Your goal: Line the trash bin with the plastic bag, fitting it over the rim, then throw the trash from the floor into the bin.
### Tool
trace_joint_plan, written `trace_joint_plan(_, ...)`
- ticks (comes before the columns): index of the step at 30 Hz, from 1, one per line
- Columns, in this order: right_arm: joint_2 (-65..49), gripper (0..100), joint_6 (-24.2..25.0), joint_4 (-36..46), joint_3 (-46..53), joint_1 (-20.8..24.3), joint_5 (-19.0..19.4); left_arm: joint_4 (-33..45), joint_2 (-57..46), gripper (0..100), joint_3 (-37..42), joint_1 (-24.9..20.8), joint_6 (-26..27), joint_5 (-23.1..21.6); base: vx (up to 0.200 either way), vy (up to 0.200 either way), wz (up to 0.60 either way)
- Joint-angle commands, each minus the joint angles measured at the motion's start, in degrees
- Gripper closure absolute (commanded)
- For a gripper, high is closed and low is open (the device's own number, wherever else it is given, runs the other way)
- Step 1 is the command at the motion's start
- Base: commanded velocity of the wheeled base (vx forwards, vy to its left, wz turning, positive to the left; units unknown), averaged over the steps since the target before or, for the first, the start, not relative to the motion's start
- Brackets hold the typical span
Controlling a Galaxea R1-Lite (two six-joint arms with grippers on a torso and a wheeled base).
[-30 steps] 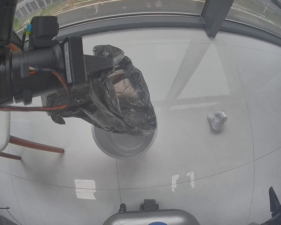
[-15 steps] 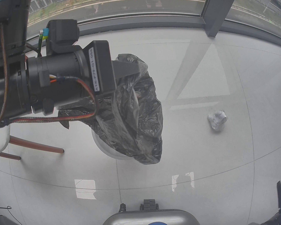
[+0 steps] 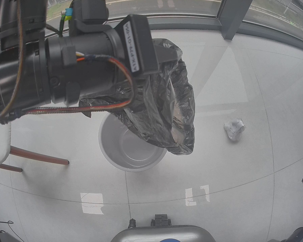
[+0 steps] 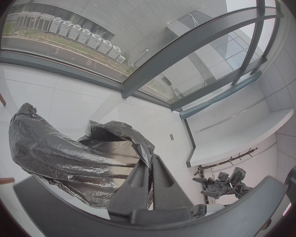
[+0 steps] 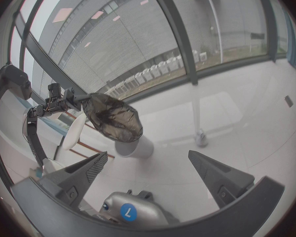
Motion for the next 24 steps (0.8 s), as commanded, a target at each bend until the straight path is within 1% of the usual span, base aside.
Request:
trace_joint_plan(1, 22.6, 0, 1.9, -1.7, -4.1, 3.0, 5.6, 0.0, 3.0, 100, -3.7, -0.8, -0.3, -0.1, 0.000, 0.000, 0.00)
trace_joint_plan(7, 40.1, 0, 2.1, -18.9, -4.7, 3.3, 6.9, 0.0, 3.2, 100, -4.0, -0.8, -0.4, -0.1, 0.000, 0.000, 0.00)
trace_joint_plan(9, 45.5, 0, 2.5, -23.4, -5.8, 4.5, 6.9, 0.0, 3.1, 100, -3.9, -0.8, -0.4, -0.1, 0.000, 0.000, 0.00)
trace_joint_plan(12, 52.2, 0, 5.4, -26.3, -8.8, 5.5, 6.9, -0.1, 3.1, 100, -4.1, -0.7, -0.4, -0.1, 0.000, 0.000, 0.00)
trace_joint_plan(13, 52.5, 0, 5.7, -26.3, -9.0, 5.5, 6.9, 0.0, 3.1, 100, -4.1, -0.7, -0.4, -0.1, 0.000, 0.000, 0.00)
trace_joint_plan(14, 55.1, 0, 7.6, -27.1, -11.2, 6.2, 7.6, 0.0, 3.1, 100, -4.2, -0.7, -0.4, -0.1, 0.000, 0.000, 0.00)
trace_joint_plan(18, 59.8, 0, 8.7, -28.5, -14.5, 7.0, 10.2, 0.0, 2.9, 100, -4.2, -0.7, -0.4, 0.0, 0.000, 0.000, 0.00)
trace_joint_plan(22, 65.2, 0, 9.8, -31.1, -17.7, 7.7, 10.4, 0.0, 2.9, 100, -4.2, -0.7, -0.4, 0.0, 0.000, 0.000, 0.00)
trace_joint_plan(24, 68.7, 0, 13.7, -33.7, -20.4, 8.0, 10.5, -0.1, 3.0, 100, -4.3, -0.7, -0.4, -0.1, 0.000, 0.000, 0.00)
